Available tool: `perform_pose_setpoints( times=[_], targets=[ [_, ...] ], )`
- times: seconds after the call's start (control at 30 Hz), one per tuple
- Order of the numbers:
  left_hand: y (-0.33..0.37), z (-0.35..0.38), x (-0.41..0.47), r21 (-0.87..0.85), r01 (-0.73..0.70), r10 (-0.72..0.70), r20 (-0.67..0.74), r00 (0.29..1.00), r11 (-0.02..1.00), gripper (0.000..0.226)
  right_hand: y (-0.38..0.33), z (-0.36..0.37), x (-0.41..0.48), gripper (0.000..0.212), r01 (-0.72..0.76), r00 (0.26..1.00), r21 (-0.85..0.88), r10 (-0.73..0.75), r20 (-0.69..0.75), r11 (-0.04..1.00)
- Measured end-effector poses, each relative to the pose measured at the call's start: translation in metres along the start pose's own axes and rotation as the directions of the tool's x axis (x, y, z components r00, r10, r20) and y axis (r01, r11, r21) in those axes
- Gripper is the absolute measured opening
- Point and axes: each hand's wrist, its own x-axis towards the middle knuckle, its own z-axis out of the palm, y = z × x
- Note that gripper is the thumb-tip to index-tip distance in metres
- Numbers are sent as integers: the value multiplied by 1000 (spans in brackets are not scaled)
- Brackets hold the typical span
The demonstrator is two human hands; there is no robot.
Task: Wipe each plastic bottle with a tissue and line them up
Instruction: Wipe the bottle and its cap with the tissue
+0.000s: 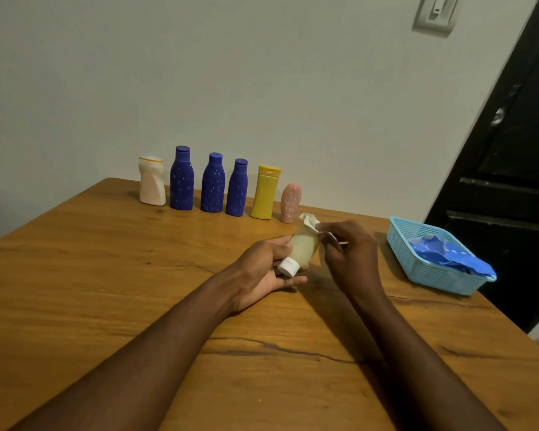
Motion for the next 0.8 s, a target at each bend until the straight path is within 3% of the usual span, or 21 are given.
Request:
perform_pose_setpoints(
  times=[0.1, 0.2, 0.27, 0.43, 0.57, 0.67, 0.8],
  targets=[
    [-1, -2, 2, -35, -11, 11, -11, 1000, 999, 40, -8, 7, -7, 28, -1, 993, 21, -2, 117, 1000],
    [1, -7, 4, -81, -23, 19, -43, 999, 996, 45, -19, 13, -13, 27, 23, 939, 59, -41, 342, 998],
    [3, -9, 3, -65, -16, 13, -50, 999, 998, 43, -22, 14, -13, 27, 28, 911, 55, -48, 410, 998],
    [2, -6, 3, -29, -5, 4, -22, 1000, 1000, 40, -12, 4, -4, 25, -15, 986, 19, 11, 166, 1000],
    [-1, -2, -1, 33, 22, -22, 14, 1000, 999, 42, -2, -4, 2, 24, -97, 995, 30, 97, -7, 995],
    [-2, -2, 0, 22, 17, -18, 17, 1000, 1000, 40, -4, -1, -2, 25, -65, 998, 16, 65, 13, 998],
    [-2, -10, 7, -33, -1, 1, -2, 1000, 999, 47, -22, 8, -9, 23, -15, 969, 79, -5, 249, 997]
  ],
)
